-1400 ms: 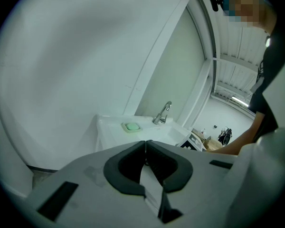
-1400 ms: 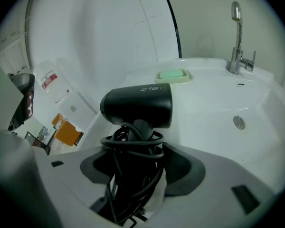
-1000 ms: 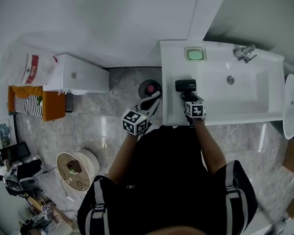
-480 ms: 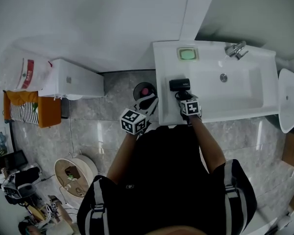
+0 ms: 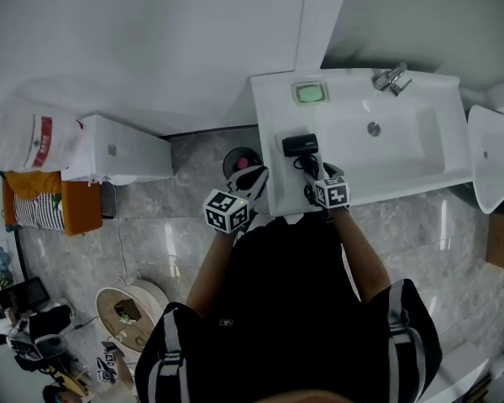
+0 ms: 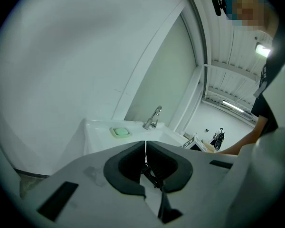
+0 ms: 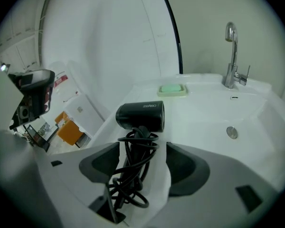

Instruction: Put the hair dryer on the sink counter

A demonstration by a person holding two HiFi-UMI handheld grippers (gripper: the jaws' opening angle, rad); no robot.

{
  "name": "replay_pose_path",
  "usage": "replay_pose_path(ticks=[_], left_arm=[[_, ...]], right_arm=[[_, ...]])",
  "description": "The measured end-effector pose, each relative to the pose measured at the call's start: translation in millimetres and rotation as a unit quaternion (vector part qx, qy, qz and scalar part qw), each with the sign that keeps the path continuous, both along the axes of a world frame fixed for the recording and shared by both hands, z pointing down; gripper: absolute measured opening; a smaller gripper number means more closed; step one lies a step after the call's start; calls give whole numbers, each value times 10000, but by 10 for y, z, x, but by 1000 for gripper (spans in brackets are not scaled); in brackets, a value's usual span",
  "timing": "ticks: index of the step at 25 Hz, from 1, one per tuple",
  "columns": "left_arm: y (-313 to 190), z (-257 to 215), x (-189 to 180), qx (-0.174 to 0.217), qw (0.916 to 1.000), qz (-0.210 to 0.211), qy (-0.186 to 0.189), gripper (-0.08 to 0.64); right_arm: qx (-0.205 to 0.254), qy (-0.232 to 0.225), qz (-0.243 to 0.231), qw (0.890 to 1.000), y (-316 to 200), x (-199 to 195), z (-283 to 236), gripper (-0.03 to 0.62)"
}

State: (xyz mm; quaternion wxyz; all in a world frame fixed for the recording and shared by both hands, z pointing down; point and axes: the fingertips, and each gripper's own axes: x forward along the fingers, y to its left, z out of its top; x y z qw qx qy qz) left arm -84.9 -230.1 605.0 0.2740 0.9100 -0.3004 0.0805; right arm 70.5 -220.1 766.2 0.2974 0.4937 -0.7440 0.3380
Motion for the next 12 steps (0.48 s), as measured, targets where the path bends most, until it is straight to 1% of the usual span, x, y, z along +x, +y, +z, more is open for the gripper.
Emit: replay_pose_path(ticks=[3,5,7,9,12], left_arm=[[-6,-1,69,-3,9999,83,89,20],[-17,7,105,7,9998,175,105,20],[-4,38,157,18,9995,291,77,20],[7,62,209,26,9993,364,52,20],[30,40,303,22,9990,428,109,20]], right_arm=[[450,55,100,9989,11,83,-254,345],[864,55,166,9961,-3,115,-451,321],[1178,-3,146,9929,38,134,-608,300],[1365,-121,4,9906,113,114,-732,249],[1484,-313,-167,9883,235,92,-864,177]])
